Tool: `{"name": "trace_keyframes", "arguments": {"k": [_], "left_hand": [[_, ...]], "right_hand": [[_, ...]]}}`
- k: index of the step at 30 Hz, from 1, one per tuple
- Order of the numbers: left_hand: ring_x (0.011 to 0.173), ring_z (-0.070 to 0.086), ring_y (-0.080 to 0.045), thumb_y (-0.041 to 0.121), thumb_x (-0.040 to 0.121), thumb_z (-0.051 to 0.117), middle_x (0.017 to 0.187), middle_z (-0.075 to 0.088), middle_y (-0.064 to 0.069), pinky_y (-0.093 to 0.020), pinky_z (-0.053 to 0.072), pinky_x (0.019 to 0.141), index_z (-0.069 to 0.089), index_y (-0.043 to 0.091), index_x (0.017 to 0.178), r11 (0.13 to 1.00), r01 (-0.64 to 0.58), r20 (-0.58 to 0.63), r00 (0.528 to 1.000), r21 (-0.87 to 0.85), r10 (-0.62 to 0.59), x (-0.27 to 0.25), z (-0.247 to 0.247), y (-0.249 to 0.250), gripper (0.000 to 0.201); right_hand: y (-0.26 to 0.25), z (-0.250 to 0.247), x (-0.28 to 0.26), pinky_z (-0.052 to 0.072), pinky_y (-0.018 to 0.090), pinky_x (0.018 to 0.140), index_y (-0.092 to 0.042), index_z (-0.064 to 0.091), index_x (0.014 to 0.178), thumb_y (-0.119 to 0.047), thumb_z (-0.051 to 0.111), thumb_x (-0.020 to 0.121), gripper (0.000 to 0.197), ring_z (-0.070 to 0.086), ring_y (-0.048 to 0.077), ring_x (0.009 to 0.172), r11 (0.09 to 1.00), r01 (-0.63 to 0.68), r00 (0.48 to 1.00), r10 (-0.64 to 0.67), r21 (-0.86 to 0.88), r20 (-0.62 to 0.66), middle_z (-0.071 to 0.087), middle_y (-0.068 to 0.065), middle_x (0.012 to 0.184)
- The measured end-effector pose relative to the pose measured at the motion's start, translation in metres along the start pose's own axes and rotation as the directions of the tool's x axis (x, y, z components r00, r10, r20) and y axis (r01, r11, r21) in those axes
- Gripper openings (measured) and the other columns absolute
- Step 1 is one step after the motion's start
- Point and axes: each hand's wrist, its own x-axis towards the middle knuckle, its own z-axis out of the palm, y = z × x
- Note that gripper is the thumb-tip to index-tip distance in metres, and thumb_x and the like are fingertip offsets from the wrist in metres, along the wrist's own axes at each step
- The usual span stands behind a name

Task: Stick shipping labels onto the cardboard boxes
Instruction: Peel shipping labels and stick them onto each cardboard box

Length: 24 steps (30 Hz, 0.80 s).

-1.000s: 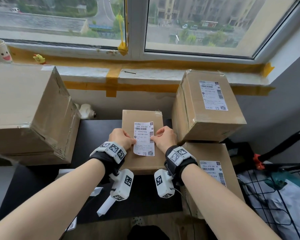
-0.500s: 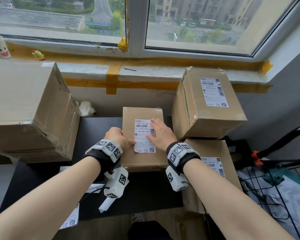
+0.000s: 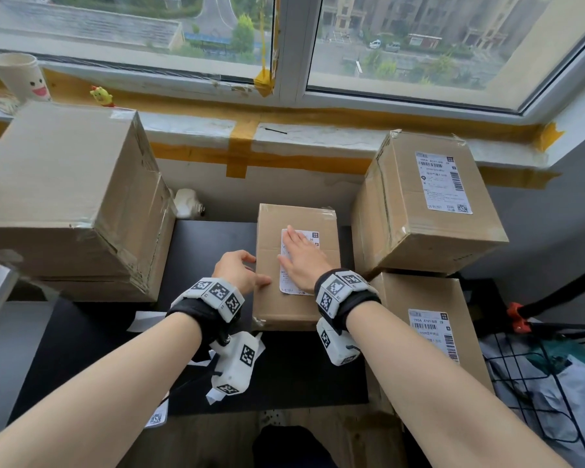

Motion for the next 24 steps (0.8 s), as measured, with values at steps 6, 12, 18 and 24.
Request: {"name": "trace_keyframes", "arguments": {"k": [6,12,18,24], "left_hand": [[0.089,0.067,-0.023,0.018,0.066,0.084,0.079,0.065,0.002,-0.040,0.053,0.091,0.063,0.016,0.108,0.998,-0.005,0.005,1.000,-0.064,0.006,0.002,0.005,-0.006,0.047],[0.087,0.069,-0.024,0.017,0.067,0.084,0.078,0.068,-0.001,-0.039,0.055,0.087,0.064,0.015,0.109,0.995,-0.019,-0.018,1.000,-0.094,0.018,0.002,0.008,-0.010,0.047],[0.090,0.069,-0.023,0.018,0.068,0.082,0.086,0.070,-0.003,-0.039,0.055,0.087,0.065,0.016,0.112,0.993,-0.029,-0.036,0.999,-0.117,0.025,0.003,0.011,-0.013,0.047],[0.093,0.068,-0.024,0.018,0.068,0.083,0.098,0.072,-0.008,-0.040,0.055,0.087,0.063,0.014,0.116,0.994,-0.020,-0.034,0.999,-0.110,0.016,0.003,0.012,-0.010,0.052]], "right_hand": [[0.000,0.003,0.001,0.000,0.027,0.118,-0.009,0.001,0.151,-0.029,0.023,0.102,0.057,0.000,0.016,0.148,1.000,0.027,1.000,-0.027,-0.009,0.013,-0.003,0.005,0.160],[-0.005,0.019,-0.026,0.001,0.029,0.120,-0.007,0.006,0.150,-0.023,0.024,0.102,0.054,0.002,0.017,0.148,0.998,0.057,0.998,-0.057,0.002,0.011,0.002,0.007,0.160],[-0.009,0.039,-0.058,0.003,0.030,0.121,-0.011,0.007,0.151,-0.023,0.026,0.101,0.054,0.002,0.015,0.148,0.997,0.071,0.997,-0.071,0.035,-0.003,0.002,0.004,0.160],[-0.015,0.054,-0.086,-0.001,0.025,0.118,-0.010,0.008,0.150,-0.024,0.029,0.101,0.056,0.003,0.015,0.148,0.995,0.079,0.997,-0.077,0.054,-0.031,0.004,0.004,0.160]]}}
